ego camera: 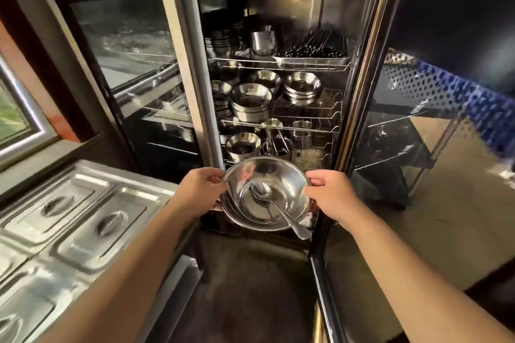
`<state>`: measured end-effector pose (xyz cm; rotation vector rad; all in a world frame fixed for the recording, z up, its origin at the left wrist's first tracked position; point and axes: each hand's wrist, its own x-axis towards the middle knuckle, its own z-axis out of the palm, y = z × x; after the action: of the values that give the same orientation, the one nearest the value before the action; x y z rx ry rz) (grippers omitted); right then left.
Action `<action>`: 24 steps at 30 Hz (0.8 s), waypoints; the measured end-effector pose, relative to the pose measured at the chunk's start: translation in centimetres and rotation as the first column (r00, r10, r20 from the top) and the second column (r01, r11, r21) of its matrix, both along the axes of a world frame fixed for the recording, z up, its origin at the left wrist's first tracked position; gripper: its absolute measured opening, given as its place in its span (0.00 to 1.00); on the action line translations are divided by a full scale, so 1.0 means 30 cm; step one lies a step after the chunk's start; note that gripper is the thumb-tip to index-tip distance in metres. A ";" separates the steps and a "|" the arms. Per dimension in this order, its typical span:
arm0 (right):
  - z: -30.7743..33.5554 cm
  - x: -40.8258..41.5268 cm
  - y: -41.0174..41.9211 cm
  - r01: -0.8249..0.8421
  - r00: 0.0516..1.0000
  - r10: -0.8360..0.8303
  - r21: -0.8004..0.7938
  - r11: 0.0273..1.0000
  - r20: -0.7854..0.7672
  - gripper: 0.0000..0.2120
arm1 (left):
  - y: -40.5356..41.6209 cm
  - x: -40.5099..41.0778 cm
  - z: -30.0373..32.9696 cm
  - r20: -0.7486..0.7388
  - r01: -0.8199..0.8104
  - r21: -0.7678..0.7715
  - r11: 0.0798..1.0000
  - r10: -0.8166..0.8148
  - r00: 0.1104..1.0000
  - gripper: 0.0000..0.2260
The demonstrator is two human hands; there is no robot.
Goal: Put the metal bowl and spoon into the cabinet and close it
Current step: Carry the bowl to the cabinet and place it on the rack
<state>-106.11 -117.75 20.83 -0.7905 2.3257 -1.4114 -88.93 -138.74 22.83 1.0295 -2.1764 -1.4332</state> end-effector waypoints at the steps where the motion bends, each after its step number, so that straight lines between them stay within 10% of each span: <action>1: 0.009 -0.057 -0.024 0.005 1.000 -0.005 0.010 1.000 -0.005 0.21 | -0.025 -0.063 0.010 -0.003 -0.002 -0.003 1.000 0.002 1.000 0.12; 4: 0.030 -0.212 -0.078 0.043 0.999 -0.043 0.030 0.999 -0.003 0.08 | -0.085 -0.222 0.042 -0.020 0.024 -0.029 0.999 -0.025 0.999 0.11; 19: 0.027 -0.810 -0.367 0.257 0.966 -0.253 0.097 0.961 -0.054 0.17 | -0.483 -0.987 0.001 -0.026 0.277 -0.106 0.955 -0.282 0.959 0.01; 24: 0.022 -0.961 -0.498 0.381 0.924 -0.381 0.151 0.912 -0.030 0.13 | -0.639 -1.237 -0.023 -0.049 0.380 -0.005 0.925 -0.380 0.924 0.16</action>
<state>-134.95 -132.69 21.49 -0.2985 2.6532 -1.3456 -126.03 -157.91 22.15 0.5805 -2.4307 -1.6026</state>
